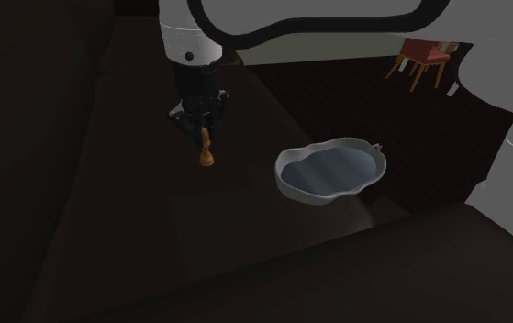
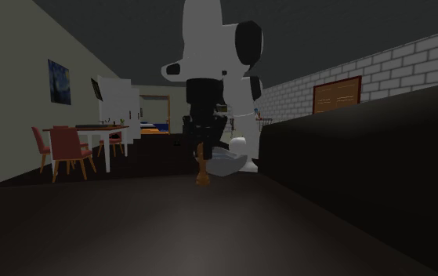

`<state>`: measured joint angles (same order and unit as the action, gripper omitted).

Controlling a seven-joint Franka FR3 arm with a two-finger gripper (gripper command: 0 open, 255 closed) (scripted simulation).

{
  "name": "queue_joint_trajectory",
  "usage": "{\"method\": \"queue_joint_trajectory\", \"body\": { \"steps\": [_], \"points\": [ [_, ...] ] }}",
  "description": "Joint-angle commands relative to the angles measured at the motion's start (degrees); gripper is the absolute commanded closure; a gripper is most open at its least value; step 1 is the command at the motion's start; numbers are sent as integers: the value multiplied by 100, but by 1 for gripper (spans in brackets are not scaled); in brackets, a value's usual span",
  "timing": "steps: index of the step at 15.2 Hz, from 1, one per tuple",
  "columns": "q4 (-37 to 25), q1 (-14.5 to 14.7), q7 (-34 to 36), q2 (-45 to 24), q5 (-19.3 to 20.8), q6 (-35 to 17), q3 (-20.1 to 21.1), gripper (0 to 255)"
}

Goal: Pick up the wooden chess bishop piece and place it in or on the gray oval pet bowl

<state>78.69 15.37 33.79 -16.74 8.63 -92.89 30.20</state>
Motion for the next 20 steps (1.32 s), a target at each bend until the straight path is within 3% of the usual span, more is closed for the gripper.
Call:
{"method": "queue_joint_trajectory", "body": {
  "steps": [1,13,20],
  "points": [
    [-254,34,-3,-61,28,200,1,255],
    [-1923,386,41,-556,288,1407,6,255],
    [-3710,946,30,-1283,681,2468,-68,255]
  ]
}}
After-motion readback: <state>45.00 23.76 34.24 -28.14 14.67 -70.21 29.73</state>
